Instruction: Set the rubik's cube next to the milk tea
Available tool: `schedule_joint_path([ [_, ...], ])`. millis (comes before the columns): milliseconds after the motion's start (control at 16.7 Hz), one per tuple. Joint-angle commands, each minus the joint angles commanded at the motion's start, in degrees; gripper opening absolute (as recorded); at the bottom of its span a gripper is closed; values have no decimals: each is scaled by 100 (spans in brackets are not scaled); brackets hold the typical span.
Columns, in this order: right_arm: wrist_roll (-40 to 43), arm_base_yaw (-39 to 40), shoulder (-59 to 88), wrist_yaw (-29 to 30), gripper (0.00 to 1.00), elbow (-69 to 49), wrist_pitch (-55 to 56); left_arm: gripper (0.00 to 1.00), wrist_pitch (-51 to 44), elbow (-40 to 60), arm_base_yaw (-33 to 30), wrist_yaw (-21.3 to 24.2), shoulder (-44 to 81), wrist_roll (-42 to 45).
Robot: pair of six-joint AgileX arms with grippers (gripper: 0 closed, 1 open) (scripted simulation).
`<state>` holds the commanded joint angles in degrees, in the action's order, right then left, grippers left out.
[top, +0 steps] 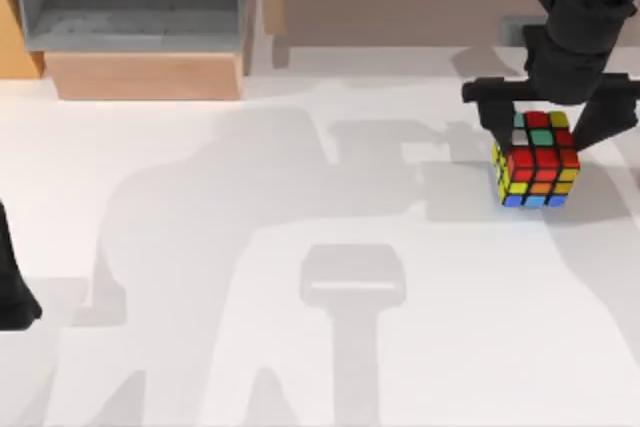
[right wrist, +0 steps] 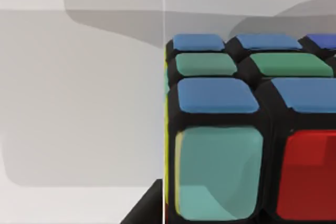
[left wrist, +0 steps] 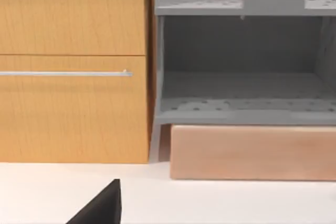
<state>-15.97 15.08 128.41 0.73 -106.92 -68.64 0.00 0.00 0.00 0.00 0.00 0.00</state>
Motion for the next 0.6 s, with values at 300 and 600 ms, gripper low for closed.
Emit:
schedule_joint_path([
  [300,0,0,0,0,60,0,0,100,0,0,0,0,0,0],
  [600,0,0,0,0,98,0,0,100,0,0,0,0,0,0],
])
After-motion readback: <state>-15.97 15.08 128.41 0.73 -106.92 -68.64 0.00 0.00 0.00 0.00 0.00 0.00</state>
